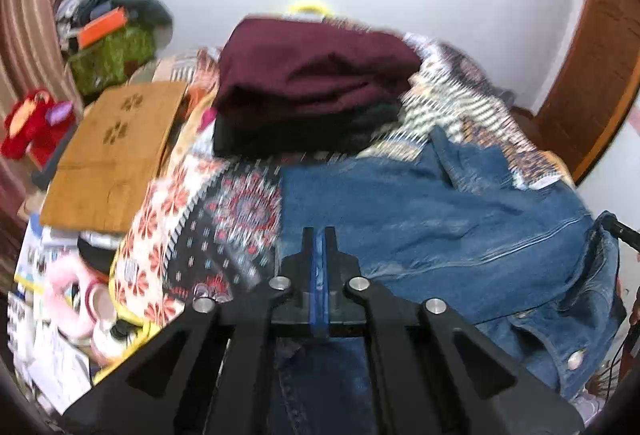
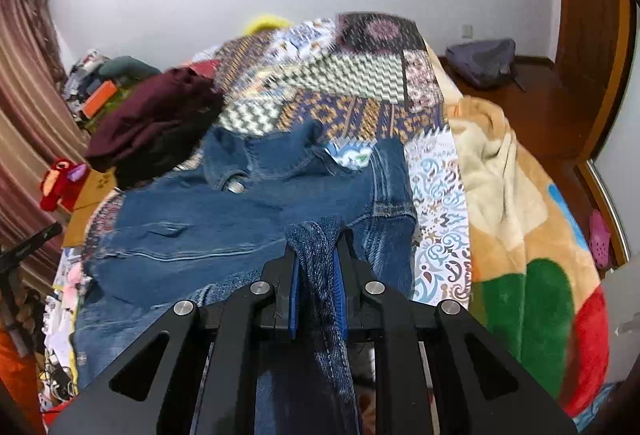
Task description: Fold large clothes
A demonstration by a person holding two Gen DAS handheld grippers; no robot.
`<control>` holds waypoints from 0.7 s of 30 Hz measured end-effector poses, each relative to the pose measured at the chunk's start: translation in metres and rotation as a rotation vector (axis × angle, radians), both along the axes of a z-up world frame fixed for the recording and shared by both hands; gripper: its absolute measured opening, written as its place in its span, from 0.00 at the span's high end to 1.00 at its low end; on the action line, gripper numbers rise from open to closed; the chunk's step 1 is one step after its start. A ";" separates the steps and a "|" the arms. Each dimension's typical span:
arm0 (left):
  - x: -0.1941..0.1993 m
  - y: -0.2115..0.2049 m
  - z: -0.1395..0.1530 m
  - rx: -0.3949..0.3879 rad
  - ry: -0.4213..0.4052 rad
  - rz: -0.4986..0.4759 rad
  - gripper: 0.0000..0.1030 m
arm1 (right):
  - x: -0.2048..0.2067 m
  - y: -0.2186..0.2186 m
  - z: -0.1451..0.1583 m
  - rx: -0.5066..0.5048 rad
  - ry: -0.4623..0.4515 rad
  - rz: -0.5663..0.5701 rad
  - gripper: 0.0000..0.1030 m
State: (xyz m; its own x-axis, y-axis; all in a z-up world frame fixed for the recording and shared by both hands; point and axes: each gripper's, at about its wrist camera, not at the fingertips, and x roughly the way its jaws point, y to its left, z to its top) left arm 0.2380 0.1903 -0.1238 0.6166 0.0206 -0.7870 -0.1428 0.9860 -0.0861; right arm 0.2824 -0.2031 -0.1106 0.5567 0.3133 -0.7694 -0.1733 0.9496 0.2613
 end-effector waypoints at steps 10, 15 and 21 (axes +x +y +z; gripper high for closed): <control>-0.064 0.029 -0.064 -0.170 0.207 0.079 0.56 | -0.019 -0.005 0.012 -0.105 -0.005 0.007 0.68; -0.098 0.028 -0.078 -0.275 0.236 0.071 0.56 | -0.042 -0.024 0.015 -0.052 0.016 -0.025 0.45; -0.123 0.022 -0.095 -0.331 0.268 0.073 0.56 | -0.065 -0.038 0.009 0.002 0.062 -0.032 0.44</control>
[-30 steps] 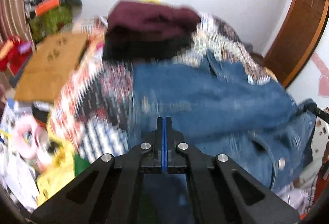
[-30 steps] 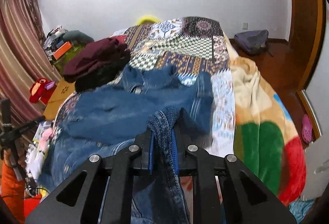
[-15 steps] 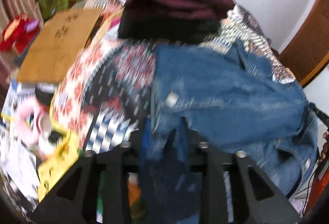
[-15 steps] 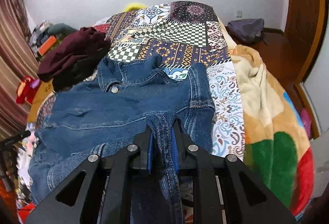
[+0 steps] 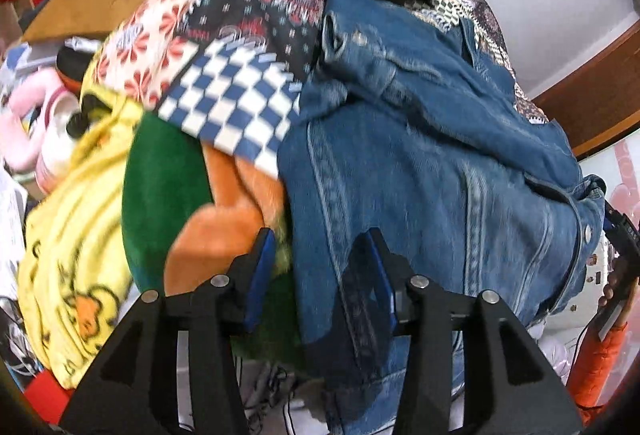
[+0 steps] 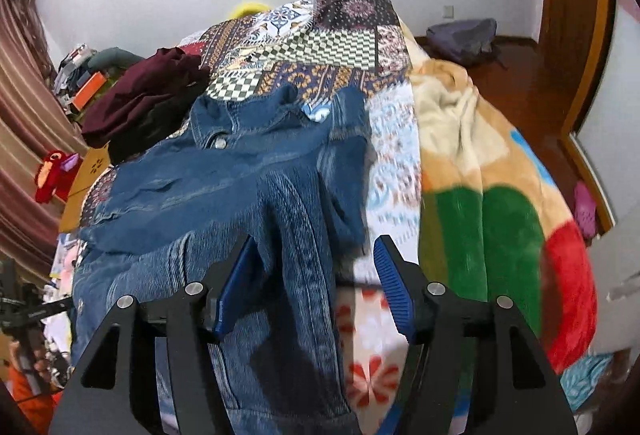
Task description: Fold large clothes
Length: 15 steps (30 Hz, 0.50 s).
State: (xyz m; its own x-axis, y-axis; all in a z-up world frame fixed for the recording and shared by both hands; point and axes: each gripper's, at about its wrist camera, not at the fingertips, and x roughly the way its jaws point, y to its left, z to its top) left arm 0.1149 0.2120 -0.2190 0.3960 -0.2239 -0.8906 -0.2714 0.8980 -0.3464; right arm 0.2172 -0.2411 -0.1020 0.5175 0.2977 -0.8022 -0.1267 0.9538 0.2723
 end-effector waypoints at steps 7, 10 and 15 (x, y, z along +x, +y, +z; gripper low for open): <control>-0.011 -0.005 -0.004 -0.035 -0.012 0.007 0.56 | -0.021 0.006 -0.018 -0.005 0.070 0.053 0.41; -0.012 -0.017 0.002 -0.016 -0.030 -0.043 0.64 | -0.025 0.011 -0.029 0.007 0.093 0.082 0.41; -0.010 -0.037 0.015 0.078 -0.068 -0.112 0.91 | -0.025 0.017 -0.023 0.042 0.038 0.118 0.79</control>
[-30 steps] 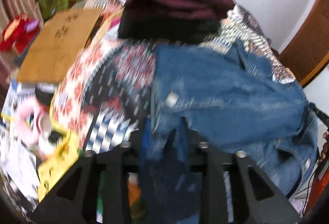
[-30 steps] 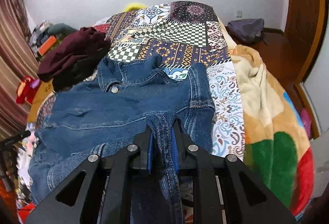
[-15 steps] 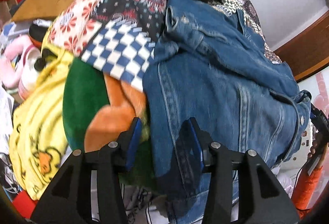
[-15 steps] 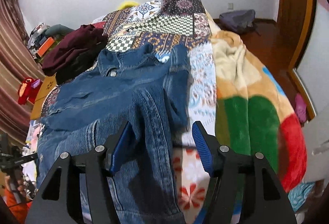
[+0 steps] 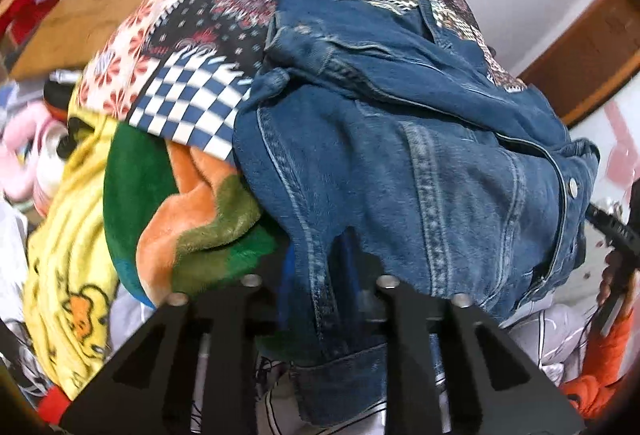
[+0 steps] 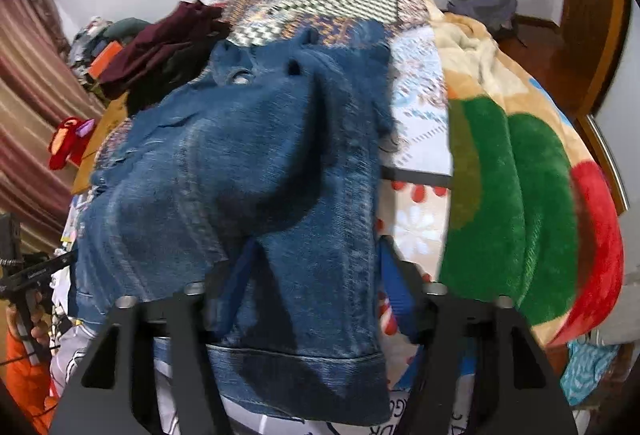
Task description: Fold large clothes
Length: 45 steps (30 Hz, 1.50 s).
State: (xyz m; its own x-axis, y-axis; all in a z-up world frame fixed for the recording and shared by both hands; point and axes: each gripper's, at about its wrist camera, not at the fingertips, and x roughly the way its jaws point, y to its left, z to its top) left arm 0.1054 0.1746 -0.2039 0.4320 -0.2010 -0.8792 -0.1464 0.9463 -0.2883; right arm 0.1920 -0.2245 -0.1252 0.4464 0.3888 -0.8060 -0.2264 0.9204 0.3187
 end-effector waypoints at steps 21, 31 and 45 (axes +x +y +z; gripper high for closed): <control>0.160 0.033 0.109 -0.077 -0.311 0.073 0.98 | 0.107 0.000 0.052 0.104 -0.190 -0.108 0.91; 0.262 0.040 0.025 0.099 -0.161 0.131 0.97 | 0.174 0.002 -0.006 -0.010 -0.063 -0.170 0.90; 0.223 0.047 0.031 0.234 -0.109 0.090 0.53 | 0.141 -0.013 0.039 -0.080 -0.112 -0.187 0.65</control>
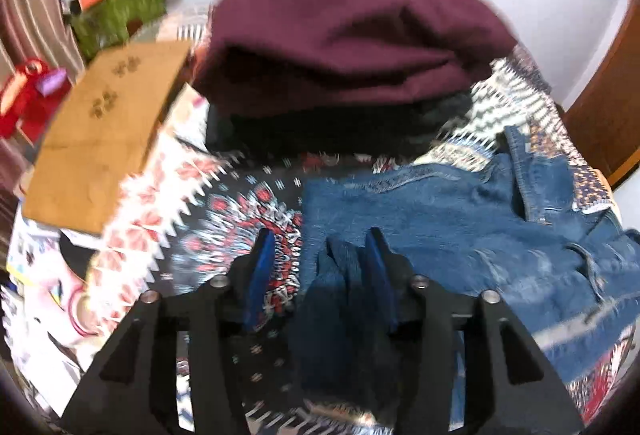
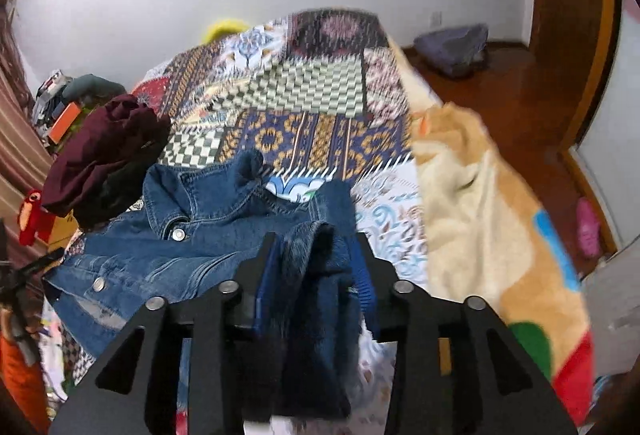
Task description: Fold large clothes
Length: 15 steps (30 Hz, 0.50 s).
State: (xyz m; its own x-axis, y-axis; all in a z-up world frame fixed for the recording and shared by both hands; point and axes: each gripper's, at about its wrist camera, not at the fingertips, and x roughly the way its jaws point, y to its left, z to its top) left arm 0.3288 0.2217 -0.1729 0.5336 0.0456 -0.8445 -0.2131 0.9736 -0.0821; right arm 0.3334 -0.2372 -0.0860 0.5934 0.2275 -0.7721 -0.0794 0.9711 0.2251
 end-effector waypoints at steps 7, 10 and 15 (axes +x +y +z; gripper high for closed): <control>-0.047 -0.016 0.049 0.007 -0.085 -0.085 0.49 | -0.042 0.025 0.032 -0.061 -0.070 0.102 0.60; -0.064 -0.041 0.056 0.033 -0.105 -0.143 0.46 | -0.059 0.044 0.033 -0.073 -0.076 0.165 0.52; -0.087 -0.090 0.047 0.070 -0.083 -0.277 0.46 | -0.082 0.076 0.019 -0.104 -0.055 0.283 0.51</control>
State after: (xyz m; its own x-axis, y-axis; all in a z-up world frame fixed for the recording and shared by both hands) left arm 0.2420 0.1315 -0.1263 0.6008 -0.0548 -0.7976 0.0660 0.9976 -0.0188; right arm 0.2511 -0.1615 -0.0669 0.5596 0.3111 -0.7681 -0.3594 0.9263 0.1134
